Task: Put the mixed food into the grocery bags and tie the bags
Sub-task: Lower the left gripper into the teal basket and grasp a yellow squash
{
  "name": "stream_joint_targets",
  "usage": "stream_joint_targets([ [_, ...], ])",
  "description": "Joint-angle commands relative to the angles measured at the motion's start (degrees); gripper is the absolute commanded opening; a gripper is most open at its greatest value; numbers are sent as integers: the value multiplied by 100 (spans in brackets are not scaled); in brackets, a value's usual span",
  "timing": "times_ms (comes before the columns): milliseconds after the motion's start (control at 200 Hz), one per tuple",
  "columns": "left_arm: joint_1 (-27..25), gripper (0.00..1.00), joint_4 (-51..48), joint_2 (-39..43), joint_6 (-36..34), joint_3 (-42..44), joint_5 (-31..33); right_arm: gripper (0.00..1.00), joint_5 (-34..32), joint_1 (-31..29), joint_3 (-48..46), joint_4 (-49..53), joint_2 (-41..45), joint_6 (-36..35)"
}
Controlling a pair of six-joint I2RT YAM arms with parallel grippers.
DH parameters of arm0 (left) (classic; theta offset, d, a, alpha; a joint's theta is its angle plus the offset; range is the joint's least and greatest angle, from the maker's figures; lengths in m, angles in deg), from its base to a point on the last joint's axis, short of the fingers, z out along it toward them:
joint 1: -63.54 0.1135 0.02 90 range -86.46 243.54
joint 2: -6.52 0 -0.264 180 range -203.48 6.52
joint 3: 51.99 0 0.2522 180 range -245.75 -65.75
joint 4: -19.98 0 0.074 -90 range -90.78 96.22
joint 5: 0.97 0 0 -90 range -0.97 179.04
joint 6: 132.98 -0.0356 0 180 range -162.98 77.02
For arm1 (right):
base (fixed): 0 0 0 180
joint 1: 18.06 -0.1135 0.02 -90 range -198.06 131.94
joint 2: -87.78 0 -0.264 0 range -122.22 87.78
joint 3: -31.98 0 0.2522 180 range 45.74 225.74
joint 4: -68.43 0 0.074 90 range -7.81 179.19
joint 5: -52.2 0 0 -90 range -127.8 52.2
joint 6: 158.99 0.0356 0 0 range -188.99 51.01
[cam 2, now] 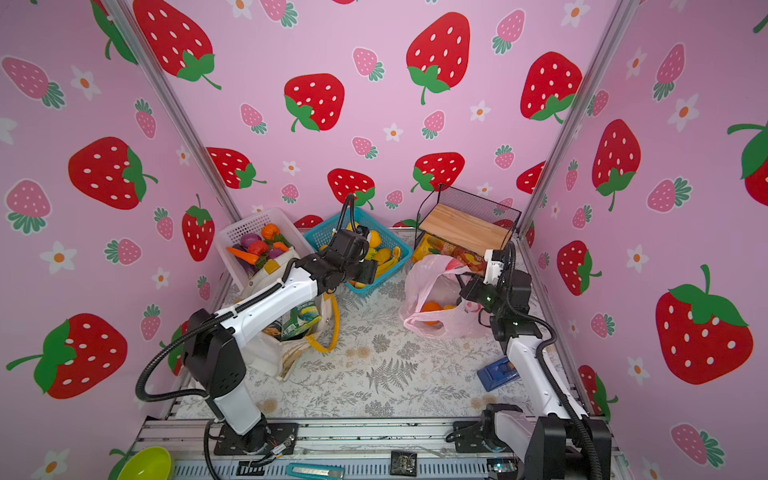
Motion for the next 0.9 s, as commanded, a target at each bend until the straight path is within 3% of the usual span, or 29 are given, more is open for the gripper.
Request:
stream_joint_targets([
  [0,223,74,56,-545,82,-685,97,0,27,23,50,-145,68,-31],
  [130,319,78,208,-1535,-207,-1618,574,0,59,25,41,-140,66,-42],
  [295,422,83,-311,-2823,-1024,-3333,1256,0,28,22,13,-90,134,-101],
  [475,515,88,-732,-3929,-1917,-4931,1400,0,70,19,-16,-93,102,-120],
  [600,589,89,-657,-4322,-2302,-5360,1447,0,73,25,-34,-100,109,-128],
  [895,849,89,-267,-4727,-2635,-5486,759,0,67,19,-76,-104,74,-148],
])
